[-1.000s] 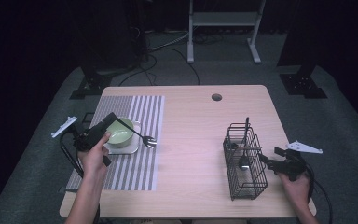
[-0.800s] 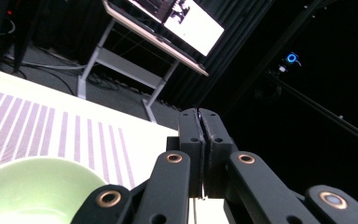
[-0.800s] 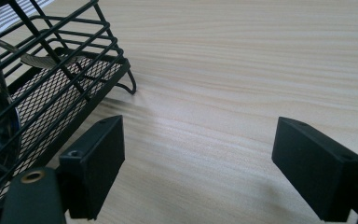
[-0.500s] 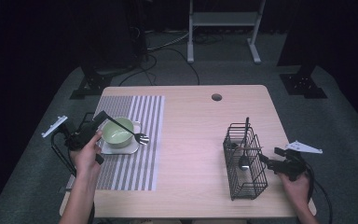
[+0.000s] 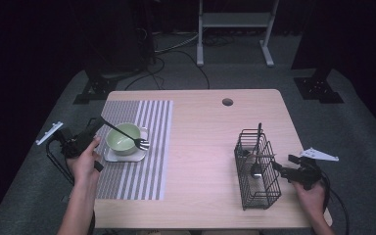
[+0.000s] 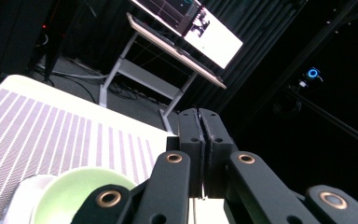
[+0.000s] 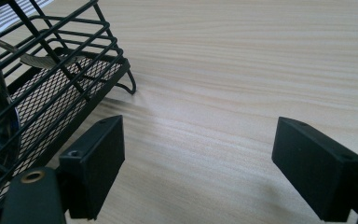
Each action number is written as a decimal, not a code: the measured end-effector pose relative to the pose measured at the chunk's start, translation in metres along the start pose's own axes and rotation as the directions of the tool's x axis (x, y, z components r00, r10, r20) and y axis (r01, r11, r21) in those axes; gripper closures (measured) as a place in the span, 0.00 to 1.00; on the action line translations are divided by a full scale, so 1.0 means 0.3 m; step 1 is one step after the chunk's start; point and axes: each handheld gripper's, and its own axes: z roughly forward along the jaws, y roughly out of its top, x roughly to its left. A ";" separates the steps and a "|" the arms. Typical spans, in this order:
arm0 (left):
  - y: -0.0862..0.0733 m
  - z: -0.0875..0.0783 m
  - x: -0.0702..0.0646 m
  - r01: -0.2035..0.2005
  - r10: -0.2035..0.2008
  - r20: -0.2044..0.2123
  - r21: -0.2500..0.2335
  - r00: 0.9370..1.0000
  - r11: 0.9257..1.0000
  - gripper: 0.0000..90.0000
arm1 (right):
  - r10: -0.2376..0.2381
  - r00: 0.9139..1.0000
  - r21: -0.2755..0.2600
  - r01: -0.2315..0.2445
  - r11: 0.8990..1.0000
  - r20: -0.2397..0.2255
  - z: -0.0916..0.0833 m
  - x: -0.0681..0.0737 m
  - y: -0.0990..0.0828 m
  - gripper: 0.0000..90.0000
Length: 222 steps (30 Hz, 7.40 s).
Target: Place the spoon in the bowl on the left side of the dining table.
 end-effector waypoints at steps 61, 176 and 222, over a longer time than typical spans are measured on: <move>0.056 -0.056 0.192 0.037 -0.055 -0.211 -0.090 0.976 0.995 0.99 | -0.007 1.000 0.008 0.007 1.000 0.003 0.003 0.002 0.001 0.18; -0.168 -0.103 0.262 -0.003 0.028 -0.241 0.103 0.970 0.995 0.59 | -0.007 1.000 0.012 0.007 1.000 0.006 0.004 0.003 0.001 0.18; -0.241 -0.085 0.090 -0.121 0.163 -0.126 0.286 0.979 0.951 0.12 | -0.008 1.000 0.011 0.008 1.000 0.003 0.003 0.004 0.001 0.18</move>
